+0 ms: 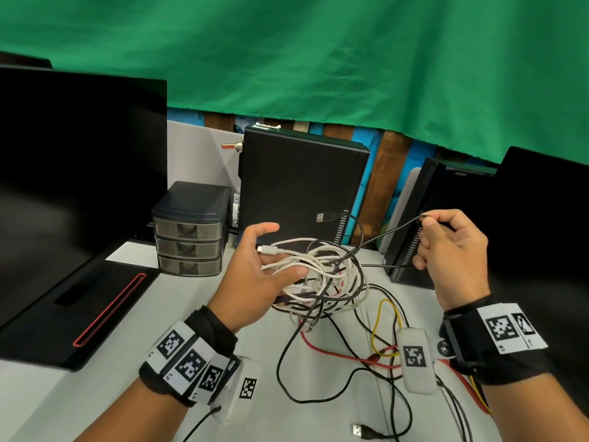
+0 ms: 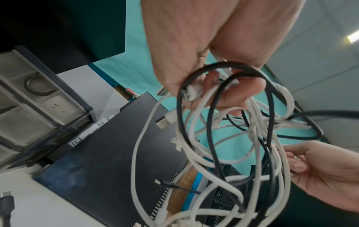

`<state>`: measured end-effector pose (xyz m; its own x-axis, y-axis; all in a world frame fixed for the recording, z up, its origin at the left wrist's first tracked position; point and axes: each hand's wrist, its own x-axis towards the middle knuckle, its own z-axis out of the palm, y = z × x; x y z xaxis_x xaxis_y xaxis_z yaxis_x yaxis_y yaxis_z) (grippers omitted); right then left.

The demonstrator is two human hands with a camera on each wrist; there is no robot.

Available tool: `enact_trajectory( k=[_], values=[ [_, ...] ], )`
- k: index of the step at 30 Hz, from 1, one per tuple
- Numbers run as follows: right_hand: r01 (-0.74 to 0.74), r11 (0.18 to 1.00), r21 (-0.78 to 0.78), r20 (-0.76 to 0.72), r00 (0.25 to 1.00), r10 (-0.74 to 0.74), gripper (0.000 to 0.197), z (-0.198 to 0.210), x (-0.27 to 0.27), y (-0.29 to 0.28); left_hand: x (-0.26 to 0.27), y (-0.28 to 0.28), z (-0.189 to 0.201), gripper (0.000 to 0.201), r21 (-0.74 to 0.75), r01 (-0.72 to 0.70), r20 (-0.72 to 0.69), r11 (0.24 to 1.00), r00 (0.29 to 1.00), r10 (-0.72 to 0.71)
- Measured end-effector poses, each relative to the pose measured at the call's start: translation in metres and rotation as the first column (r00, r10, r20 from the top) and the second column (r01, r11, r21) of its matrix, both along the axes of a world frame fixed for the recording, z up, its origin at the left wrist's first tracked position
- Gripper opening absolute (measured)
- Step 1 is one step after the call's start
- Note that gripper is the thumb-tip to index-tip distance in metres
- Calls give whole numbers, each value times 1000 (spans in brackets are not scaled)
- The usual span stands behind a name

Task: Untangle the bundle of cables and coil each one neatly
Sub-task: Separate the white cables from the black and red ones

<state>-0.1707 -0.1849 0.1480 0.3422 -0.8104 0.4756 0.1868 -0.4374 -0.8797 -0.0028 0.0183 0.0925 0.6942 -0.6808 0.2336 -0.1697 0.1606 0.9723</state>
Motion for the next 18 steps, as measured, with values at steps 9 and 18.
enact_trajectory(
  k=[9,18],
  values=[
    [44,989,-142,-108,992,-60,19,-14,6,-5,-9,5,12,47,-188,-31,-26,982,999,27],
    [-192,975,-111,-285,946,154,12,-26,4,26,7,12,9,38,-180,-21,-37,983,999,15]
  ],
)
